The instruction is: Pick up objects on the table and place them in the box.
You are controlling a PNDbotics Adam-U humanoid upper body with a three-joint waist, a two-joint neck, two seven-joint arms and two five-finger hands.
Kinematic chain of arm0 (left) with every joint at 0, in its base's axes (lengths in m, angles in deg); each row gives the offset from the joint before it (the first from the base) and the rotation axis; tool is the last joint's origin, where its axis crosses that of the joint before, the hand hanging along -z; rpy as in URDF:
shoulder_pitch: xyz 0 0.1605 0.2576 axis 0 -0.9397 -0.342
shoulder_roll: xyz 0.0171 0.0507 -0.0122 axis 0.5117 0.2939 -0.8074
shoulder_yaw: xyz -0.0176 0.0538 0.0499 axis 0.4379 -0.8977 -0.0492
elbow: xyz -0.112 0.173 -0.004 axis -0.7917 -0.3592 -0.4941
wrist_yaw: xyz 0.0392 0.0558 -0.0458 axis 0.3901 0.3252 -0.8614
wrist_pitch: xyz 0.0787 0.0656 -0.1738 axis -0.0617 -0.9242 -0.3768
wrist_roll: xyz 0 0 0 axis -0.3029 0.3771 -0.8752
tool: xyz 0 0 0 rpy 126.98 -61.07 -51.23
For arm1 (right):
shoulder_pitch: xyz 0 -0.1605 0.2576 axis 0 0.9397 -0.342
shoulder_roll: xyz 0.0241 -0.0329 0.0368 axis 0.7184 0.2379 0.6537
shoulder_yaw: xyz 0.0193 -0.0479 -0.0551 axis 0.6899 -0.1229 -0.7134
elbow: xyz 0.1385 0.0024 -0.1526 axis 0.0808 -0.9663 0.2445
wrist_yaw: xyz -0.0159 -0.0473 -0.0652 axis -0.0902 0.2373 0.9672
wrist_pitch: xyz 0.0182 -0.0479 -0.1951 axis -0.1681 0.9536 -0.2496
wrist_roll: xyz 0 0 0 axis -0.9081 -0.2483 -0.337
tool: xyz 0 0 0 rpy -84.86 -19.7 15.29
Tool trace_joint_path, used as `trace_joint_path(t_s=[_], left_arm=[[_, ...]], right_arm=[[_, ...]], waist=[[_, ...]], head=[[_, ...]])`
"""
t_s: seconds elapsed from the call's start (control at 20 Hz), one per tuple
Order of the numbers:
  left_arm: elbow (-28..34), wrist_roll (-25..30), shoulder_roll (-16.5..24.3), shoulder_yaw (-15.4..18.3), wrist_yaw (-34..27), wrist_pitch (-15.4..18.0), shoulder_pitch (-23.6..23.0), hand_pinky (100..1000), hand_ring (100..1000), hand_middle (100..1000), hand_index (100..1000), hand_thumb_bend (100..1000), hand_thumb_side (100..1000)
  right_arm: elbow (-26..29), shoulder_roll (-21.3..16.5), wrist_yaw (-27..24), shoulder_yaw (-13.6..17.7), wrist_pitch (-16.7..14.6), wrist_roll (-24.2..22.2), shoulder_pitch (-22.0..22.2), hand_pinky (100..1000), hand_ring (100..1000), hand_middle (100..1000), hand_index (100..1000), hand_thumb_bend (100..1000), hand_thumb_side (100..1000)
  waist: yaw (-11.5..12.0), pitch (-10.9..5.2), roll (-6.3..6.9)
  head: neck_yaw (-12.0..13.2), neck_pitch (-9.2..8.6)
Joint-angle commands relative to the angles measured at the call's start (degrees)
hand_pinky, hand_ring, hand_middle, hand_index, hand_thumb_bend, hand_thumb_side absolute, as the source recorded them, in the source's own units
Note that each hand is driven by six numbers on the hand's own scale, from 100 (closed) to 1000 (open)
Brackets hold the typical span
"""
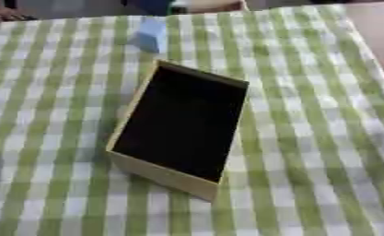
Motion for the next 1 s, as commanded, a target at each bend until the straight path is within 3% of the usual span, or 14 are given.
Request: trace_joint_path(t_s=[0.05,0.4,0.65,0.8,1.0], left_arm=[[0.79,0.83,3.56,0.62,0.77,-0.81,1.14,661,618,607,770,410,663],[0.79,5.54,15.08,-1.52,4.04,-8.15,7.87,675,620,612,781,396,656],[-0.72,11.27,22.88,-4.48,1.68,-15.86,16.59,680,620,613,784,384,662],[-6.06,15.96,25.38,-7.32,1.74,-17.27,23.35,689,624,618,790,376,674],[-15.26,23.29,25.26,-11.7,5.8,-16.06,32.65,703,635,627,798,366,689]], right_arm=[[1.09,-1.29,0.43,0.49,0.16,0.06,-0.15,672,717,626,827,100,1000],[1.09,-1.7,0.71,0.46,0.41,0.01,0.47,672,717,625,827,100,1000],[1.09,-2.01,0.92,0.38,0.54,-0.06,1.02,673,717,625,827,100,1000],[1.09,-2.22,0.99,0.29,0.61,-0.12,1.42,673,717,624,827,100,1000],[1.09,-2.44,0.96,0.03,0.71,-0.39,1.79,673,717,624,827,100,1000]], waist=[[0.1,-1.28,0.0],[-0.13,-1.62,0.46],[-0.52,-1.98,0.73],[-0.79,-2.19,0.77],[-0.88,-2.58,0.79]], head=[[-0.04,0.0],[0.08,1.36],[0.35,2.09],[0.52,2.38],[0.65,2.82]])
